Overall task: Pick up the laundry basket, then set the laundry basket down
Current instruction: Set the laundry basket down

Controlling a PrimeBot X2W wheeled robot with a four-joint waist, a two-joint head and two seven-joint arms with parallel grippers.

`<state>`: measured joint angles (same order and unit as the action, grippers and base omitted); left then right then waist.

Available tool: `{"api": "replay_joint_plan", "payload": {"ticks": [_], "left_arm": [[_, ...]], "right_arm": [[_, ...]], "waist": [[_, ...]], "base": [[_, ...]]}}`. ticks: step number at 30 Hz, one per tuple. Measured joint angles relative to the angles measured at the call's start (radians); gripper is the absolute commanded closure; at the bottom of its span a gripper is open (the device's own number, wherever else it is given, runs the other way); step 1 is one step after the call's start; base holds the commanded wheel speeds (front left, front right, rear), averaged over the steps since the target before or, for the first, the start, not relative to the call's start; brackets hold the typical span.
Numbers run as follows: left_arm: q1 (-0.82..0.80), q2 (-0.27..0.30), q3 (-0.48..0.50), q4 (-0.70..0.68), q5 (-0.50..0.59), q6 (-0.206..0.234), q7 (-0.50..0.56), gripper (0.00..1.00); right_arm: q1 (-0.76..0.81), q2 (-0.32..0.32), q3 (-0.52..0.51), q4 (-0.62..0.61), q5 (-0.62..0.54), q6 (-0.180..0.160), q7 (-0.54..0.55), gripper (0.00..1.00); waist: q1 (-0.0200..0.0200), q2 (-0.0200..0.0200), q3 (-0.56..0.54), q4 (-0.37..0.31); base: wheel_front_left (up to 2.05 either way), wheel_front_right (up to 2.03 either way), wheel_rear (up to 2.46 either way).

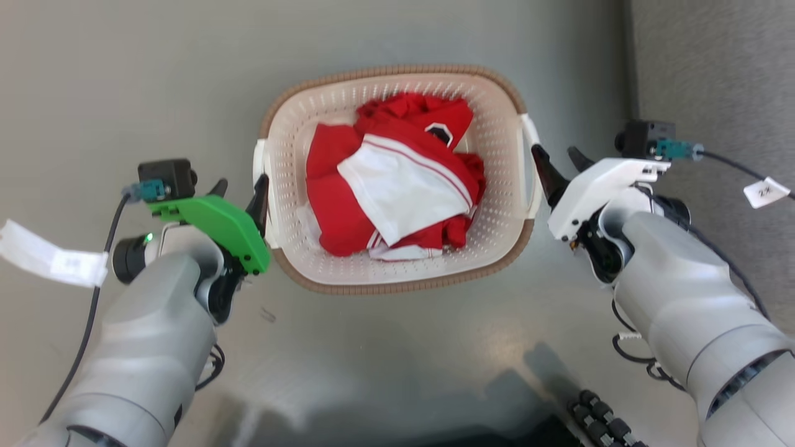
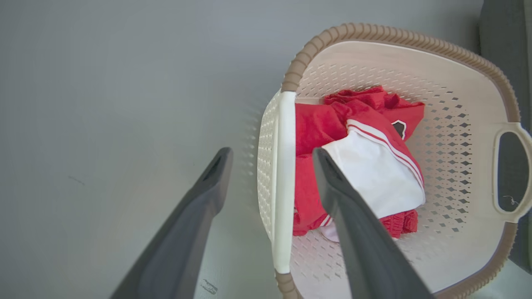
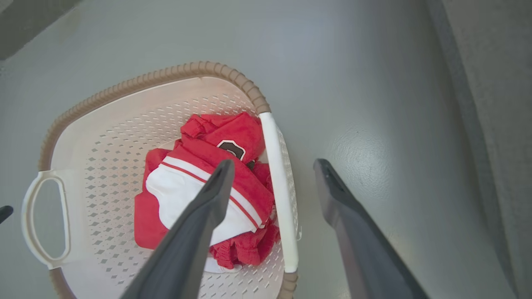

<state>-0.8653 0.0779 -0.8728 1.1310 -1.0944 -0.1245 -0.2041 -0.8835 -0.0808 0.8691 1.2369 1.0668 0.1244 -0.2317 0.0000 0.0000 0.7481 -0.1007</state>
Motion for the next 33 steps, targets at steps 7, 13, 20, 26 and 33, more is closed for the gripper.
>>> {"api": "replay_joint_plan", "payload": {"ticks": [7,13,20,26,33], "left_arm": [[0.038,0.003,0.019,-0.033,-0.027,0.0,-0.027,0.0],[0.083,0.012,0.022,-0.07,-0.028,0.0,-0.041,0.0],[0.118,0.034,0.029,-0.148,-0.028,0.0,-0.045,0.0],[0.162,0.064,0.096,-0.227,-0.018,0.0,-0.044,0.0],[0.253,0.068,0.169,-0.299,0.015,0.0,-0.044,0.0]], "right_arm": [[0.02,-0.003,0.004,-0.031,0.001,0.0,-0.007,0.0],[0.036,-0.023,0.007,-0.071,-0.001,0.0,-0.014,0.0],[0.056,-0.053,-0.029,-0.153,-0.013,0.0,-0.016,0.0],[0.108,-0.085,-0.072,-0.215,-0.044,0.0,-0.016,0.0],[0.204,-0.104,-0.119,-0.285,-0.1,0.0,-0.016,0.0]], "waist": [[0.0,0.0,-0.091,-0.009],[0.0,0.0,-0.174,-0.014],[-0.0001,0.0,-0.273,-0.013],[-0.0001,0.0,-0.359,-0.005],[-0.0001,0.0,-0.459,0.012]], "base": [[0.0,0.0,0.0],[0.0,0.0,0.0],[0.0,0.0,0.0],[0.0,0.0,0.0],[0.0,0.0,0.0]]}}
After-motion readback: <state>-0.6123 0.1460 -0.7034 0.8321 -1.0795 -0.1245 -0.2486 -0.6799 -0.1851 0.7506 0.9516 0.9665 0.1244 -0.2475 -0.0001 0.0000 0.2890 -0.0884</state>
